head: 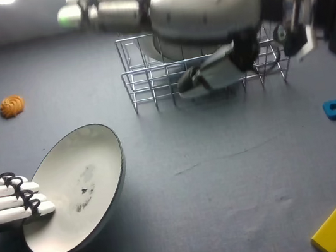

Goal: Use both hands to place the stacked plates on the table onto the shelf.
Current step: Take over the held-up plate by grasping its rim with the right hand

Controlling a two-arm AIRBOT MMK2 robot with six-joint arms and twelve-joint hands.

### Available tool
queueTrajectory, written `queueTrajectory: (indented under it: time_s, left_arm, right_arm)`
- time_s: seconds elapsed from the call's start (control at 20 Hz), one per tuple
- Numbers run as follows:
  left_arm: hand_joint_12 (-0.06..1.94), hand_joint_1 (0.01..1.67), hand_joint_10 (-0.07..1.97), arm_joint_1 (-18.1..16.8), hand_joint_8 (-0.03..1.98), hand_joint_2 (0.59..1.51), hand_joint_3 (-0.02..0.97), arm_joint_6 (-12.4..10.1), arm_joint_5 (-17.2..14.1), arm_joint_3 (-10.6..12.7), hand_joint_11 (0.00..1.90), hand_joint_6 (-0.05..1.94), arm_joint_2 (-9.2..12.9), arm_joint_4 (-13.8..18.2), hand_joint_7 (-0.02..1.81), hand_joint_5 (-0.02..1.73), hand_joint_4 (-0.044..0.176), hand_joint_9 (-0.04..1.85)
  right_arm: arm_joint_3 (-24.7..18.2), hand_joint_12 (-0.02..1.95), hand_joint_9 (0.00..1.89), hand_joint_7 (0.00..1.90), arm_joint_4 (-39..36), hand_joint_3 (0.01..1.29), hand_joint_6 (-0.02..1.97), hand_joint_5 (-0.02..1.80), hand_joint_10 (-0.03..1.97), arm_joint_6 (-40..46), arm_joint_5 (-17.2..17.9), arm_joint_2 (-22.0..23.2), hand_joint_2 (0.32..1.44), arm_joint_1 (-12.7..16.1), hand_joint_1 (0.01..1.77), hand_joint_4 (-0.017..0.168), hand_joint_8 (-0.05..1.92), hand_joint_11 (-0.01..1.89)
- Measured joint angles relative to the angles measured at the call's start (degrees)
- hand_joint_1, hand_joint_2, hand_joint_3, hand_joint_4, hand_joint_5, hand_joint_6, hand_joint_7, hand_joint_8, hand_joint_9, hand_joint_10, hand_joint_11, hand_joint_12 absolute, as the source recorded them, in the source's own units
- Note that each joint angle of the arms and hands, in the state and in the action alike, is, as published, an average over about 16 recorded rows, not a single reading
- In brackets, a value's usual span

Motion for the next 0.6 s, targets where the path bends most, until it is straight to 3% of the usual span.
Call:
queueTrajectory:
  time_s: [0.2,0.6]
  left_arm:
    - [0.01,0.02,-0.05,0.0,-0.01,1.197,0.008,0.0,0.05,0.03,0.01,-0.03,0.01,0.06,0.02,0.0,-0.008,-0.02]
    - [0.01,0.02,-0.05,0.09,-0.01,1.197,0.008,0.0,0.06,0.03,0.01,-0.03,0.01,0.12,0.02,0.0,-0.008,-0.02]
  right_arm:
    - [-1.48,0.01,0.02,0.02,-3.56,0.01,0.02,0.02,0.01,-4.07,0.77,-2.58,0.91,-3.85,1.14,0.003,0.01,0.02]
    - [1.72,0.01,0.02,0.02,-4.92,0.01,0.02,0.02,0.01,-10.28,0.14,-10.6,0.91,-9.16,1.17,0.002,0.02,0.03]
